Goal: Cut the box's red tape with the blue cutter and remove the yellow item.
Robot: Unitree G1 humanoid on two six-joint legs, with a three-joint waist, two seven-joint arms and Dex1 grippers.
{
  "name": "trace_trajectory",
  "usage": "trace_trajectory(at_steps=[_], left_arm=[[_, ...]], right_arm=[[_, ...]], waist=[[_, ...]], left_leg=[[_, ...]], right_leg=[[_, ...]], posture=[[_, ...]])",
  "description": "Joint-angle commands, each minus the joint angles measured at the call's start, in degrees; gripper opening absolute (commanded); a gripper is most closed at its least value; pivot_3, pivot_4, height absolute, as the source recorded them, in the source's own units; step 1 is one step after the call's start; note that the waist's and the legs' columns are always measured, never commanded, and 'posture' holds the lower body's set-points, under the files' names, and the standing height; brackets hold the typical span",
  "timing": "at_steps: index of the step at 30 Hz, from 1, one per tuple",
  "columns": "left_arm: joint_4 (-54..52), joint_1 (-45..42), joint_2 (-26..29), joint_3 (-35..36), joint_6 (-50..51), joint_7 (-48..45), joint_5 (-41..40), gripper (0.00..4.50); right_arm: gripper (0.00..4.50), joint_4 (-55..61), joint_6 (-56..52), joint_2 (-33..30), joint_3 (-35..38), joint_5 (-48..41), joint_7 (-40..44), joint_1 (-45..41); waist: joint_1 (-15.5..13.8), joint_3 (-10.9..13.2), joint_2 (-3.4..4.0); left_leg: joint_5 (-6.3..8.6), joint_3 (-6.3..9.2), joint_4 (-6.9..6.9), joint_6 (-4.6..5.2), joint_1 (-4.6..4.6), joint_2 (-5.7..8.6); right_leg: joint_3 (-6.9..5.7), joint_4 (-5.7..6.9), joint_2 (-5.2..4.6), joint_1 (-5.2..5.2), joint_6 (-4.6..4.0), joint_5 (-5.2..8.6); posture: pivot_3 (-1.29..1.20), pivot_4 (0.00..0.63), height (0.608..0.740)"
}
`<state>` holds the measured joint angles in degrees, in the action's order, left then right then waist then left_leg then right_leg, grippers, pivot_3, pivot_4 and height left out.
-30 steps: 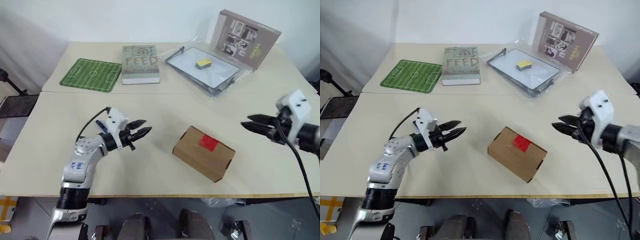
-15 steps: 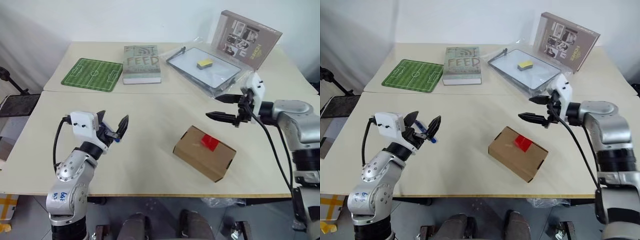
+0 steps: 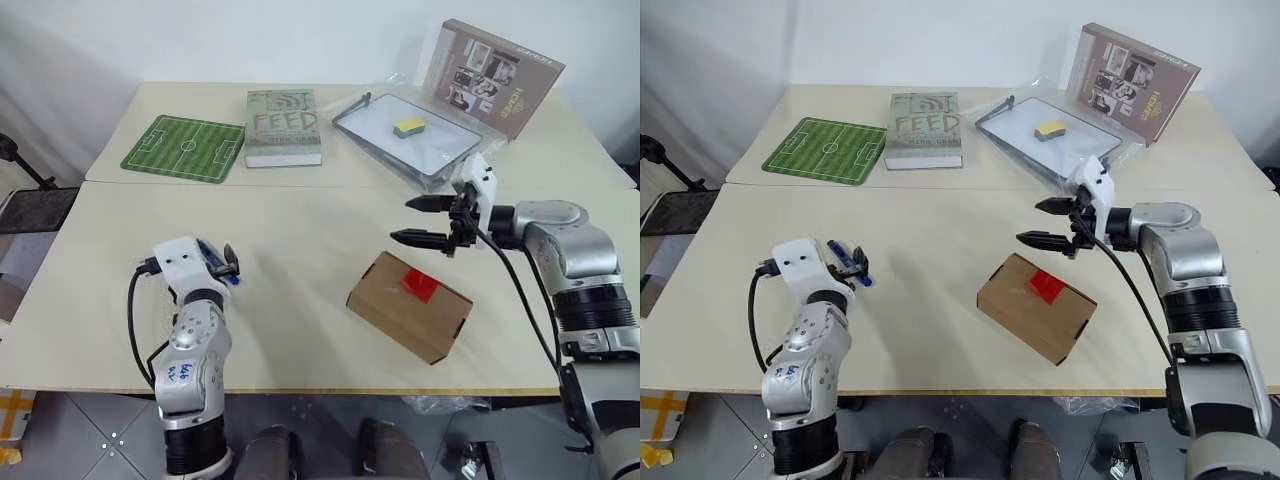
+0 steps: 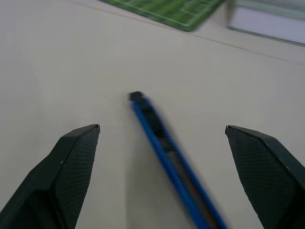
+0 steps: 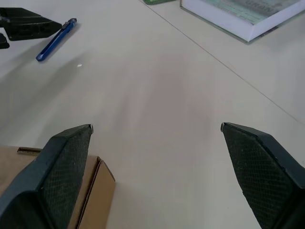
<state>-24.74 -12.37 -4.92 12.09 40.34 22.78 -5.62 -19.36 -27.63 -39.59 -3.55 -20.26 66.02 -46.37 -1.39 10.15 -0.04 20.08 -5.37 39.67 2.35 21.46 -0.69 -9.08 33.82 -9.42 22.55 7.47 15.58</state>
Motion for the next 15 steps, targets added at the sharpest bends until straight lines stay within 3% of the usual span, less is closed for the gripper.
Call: trace_trajectory(at_steps=[1, 15], left_arm=[[0.0, -0.9, -5.7, 0.5, 2.0, 2.9, -0.9, 4.48], [-1.4, -2.4, -7.9, -2.3, 9.2, 8.1, -6.7, 4.48]], right_arm=[[4.5, 2.5, -0.2, -1.2, 2.0, -0.3, 0.1, 0.1], [4.5, 4.7, -1.6, -1.2, 3.0, -0.3, -1.0, 1.9]], waist=[[0.0, 0.0, 0.0], [0.0, 0.0, 0.0]], left_leg=[[0.0, 0.0, 0.0, 0.0, 0.0, 0.0], [0.02, 0.0, 0.02, -0.03, 0.02, 0.01]], right_leg=[[0.0, 0.0, 0.0, 0.0, 0.0, 0.0], [0.0, -0.01, -0.02, 0.01, 0.0, 0.0]], posture=[[0.0, 0.15, 0.74], [0.0, 0.15, 0.74]])
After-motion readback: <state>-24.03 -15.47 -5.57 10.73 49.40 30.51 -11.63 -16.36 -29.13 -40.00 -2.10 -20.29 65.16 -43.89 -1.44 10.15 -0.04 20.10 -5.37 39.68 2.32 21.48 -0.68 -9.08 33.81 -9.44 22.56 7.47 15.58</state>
